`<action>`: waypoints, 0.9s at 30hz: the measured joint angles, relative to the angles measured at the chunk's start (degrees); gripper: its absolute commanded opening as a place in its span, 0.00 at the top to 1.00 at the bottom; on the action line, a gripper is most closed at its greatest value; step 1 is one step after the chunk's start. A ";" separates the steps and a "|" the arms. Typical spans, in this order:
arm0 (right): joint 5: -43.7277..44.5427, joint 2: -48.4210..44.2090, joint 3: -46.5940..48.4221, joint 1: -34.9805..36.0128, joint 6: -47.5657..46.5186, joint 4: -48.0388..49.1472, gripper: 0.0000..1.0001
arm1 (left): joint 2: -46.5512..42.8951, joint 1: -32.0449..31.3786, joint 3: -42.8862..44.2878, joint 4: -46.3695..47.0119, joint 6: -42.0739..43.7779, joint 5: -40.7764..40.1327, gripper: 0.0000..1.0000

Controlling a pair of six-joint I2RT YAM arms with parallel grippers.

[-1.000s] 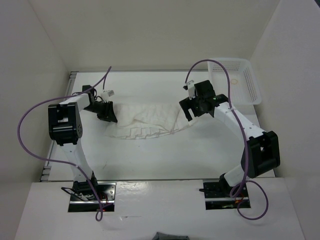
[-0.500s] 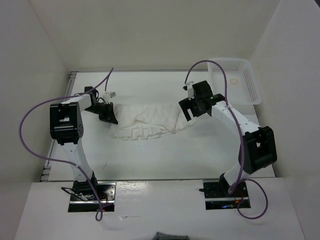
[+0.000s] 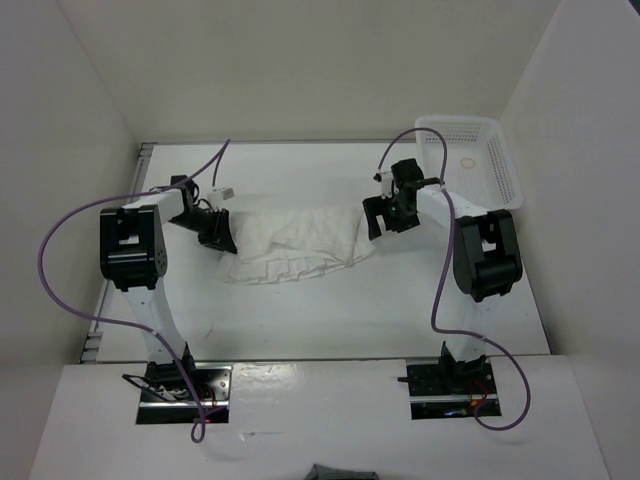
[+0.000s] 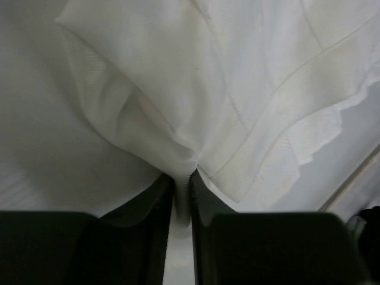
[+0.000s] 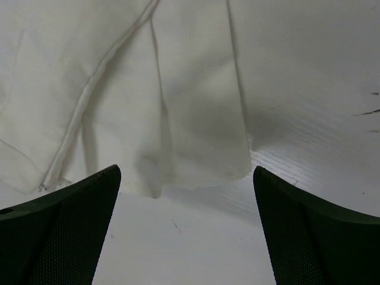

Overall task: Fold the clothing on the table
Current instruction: Fold the skirt

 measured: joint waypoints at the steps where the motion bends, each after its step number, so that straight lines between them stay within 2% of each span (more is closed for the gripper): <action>1: -0.48 0.00 0.44 -0.39 -0.02 0.02 0.04 | -0.20 -0.02 -0.20 -0.28 0.35 0.20 0.66; 2: -1.07 0.00 0.87 -0.57 -0.04 0.02 0.04 | -0.63 -0.02 -0.48 -0.72 0.70 0.61 0.54; 6: -3.06 0.00 1.31 -0.42 -0.24 0.07 0.04 | -3.02 -0.15 -1.38 -2.03 2.54 1.75 0.31; 9: -3.91 -0.04 1.31 -0.42 -0.42 0.07 0.04 | -4.63 -0.15 -1.46 -2.51 3.32 2.99 0.22; 17: -5.70 -0.68 1.29 -0.42 -1.42 0.07 0.04 | -5.05 0.94 -0.79 -2.01 4.04 5.79 0.18; 27: -7.82 -4.33 0.26 -0.42 -3.43 0.04 0.04 | 2.01 1.99 4.85 2.10 3.28 9.27 0.19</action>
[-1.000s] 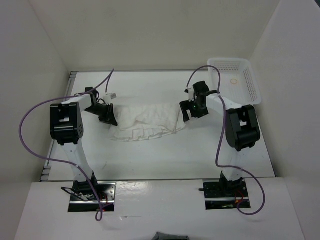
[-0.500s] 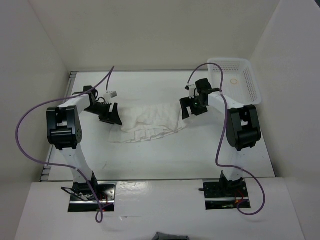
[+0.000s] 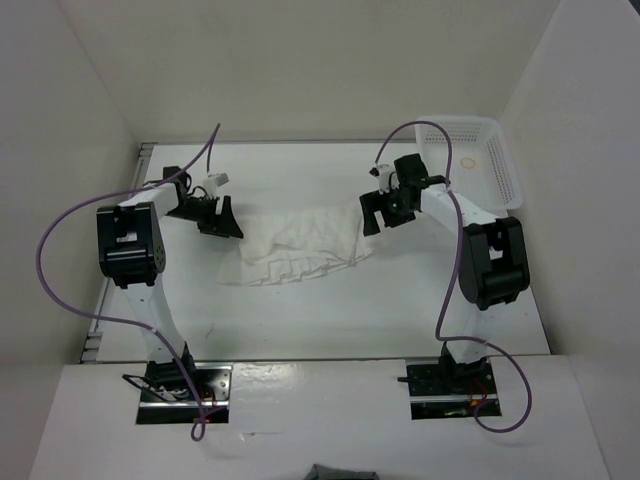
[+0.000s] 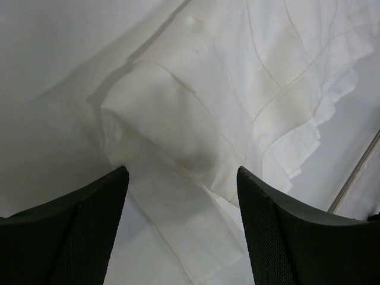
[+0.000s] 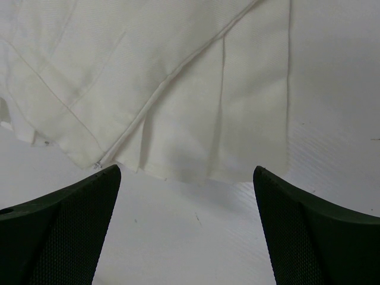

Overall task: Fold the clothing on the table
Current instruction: Fold the skirt

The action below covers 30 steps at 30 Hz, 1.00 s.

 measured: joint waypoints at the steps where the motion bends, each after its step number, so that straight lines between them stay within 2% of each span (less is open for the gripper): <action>1: -0.22 -0.02 0.00 0.00 -0.22 0.02 0.04 | 0.00 0.00 0.02 0.59 -0.33 -0.11 0.19; 13: -2.19 -0.07 0.00 0.00 -1.55 0.00 0.04 | -0.55 0.98 0.17 6.75 -2.38 -4.74 0.19; 24: -2.78 -0.07 0.00 0.00 -2.05 0.00 0.04 | -0.98 1.38 4.07 6.34 -2.34 -8.07 0.19; 30: -2.86 -0.07 0.00 0.00 -2.21 0.00 0.04 | -1.07 0.24 1.27 6.36 -1.68 -9.77 0.21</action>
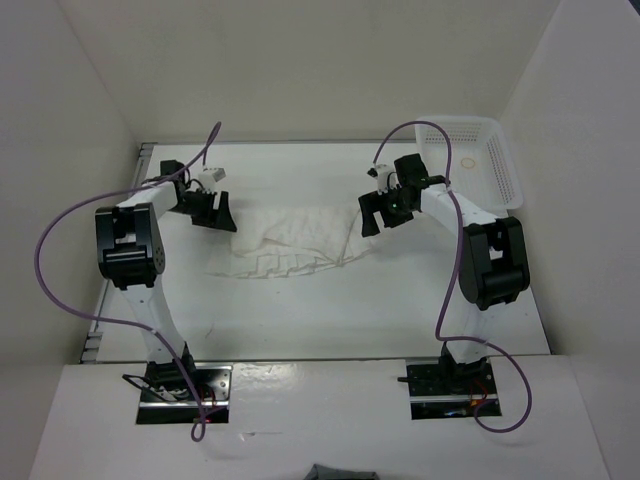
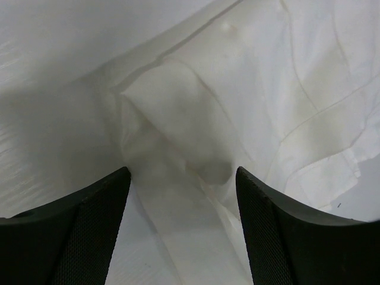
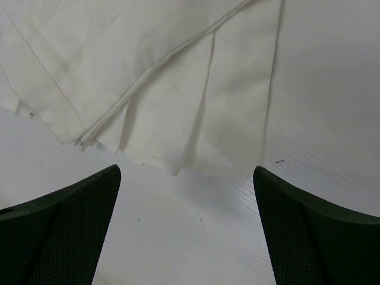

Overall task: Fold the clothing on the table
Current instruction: Fold the skirt

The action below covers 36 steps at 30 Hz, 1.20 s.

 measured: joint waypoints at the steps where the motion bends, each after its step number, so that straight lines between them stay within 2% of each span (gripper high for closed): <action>1: -0.07 0.00 0.00 0.00 0.00 0.00 0.04 | 0.00 -0.13 -0.68 0.04 0.44 -0.20 0.21; 12: -1.05 0.00 0.00 0.00 -0.48 -0.04 0.05 | 3.06 -0.59 3.61 1.31 2.40 0.26 0.21; 15: -1.11 0.00 0.00 0.00 -0.63 -0.09 0.05 | 3.69 -0.59 4.35 1.18 2.62 1.09 0.23; 22: -1.25 0.00 -0.02 0.00 -0.66 -0.11 0.05 | 6.16 -0.59 6.51 -0.44 5.31 4.37 0.41; 26: -1.25 0.00 -0.02 0.00 -0.66 -0.13 0.05 | 6.27 -1.18 5.68 -2.47 7.45 5.35 0.61; 27: -1.25 0.00 0.00 0.00 -0.66 -0.15 0.05 | 6.27 -1.38 5.11 -2.95 8.33 5.90 0.71; 31: -0.57 0.00 -0.02 0.00 -0.39 -0.09 0.05 | 5.79 -1.95 2.64 -4.31 8.63 7.61 0.91; 34: 0.44 0.00 -0.02 0.00 0.48 -0.09 0.05 | 4.70 -2.01 0.68 -5.33 8.63 8.04 0.97; 36: 0.66 0.04 0.00 -0.17 1.29 -0.09 0.05 | 3.89 -2.03 -0.39 -6.12 8.63 7.93 0.97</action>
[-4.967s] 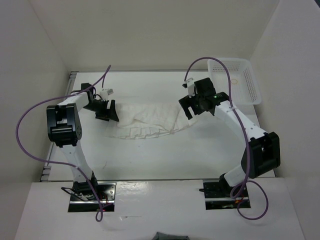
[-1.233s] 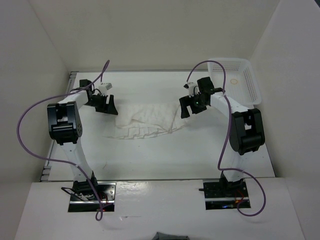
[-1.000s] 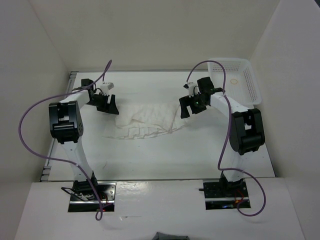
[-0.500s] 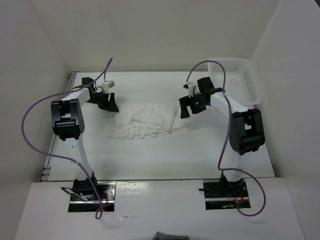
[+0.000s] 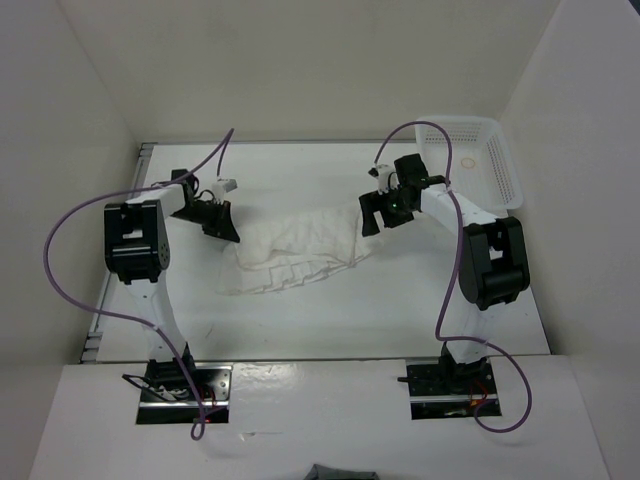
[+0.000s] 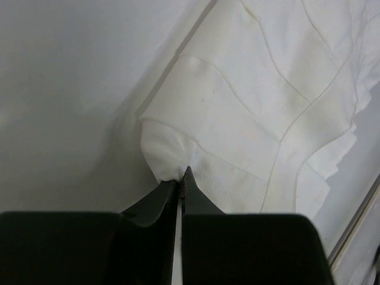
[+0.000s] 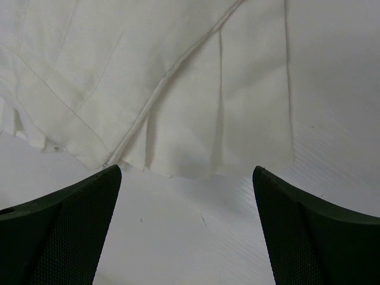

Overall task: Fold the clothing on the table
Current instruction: Fold the skirt

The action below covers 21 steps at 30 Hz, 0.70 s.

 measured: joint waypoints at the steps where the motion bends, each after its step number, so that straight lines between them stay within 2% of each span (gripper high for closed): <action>1: 0.00 0.11 0.00 -0.15 0.55 0.00 0.05 | -0.33 0.00 -0.42 -0.50 0.02 -0.17 0.97; 8: 1.44 3.45 2.95 -2.67 3.37 -0.09 0.04 | -1.79 -0.11 -2.16 -2.38 0.26 -1.36 0.97; 14: 4.59 8.66 9.44 -3.74 4.85 -0.33 0.04 | -3.10 -0.11 -3.65 -3.37 1.22 -2.25 0.97; 21: 2.80 14.99 14.60 -4.24 5.20 -1.11 0.03 | -4.04 -0.13 -4.52 -4.20 1.40 -2.89 0.97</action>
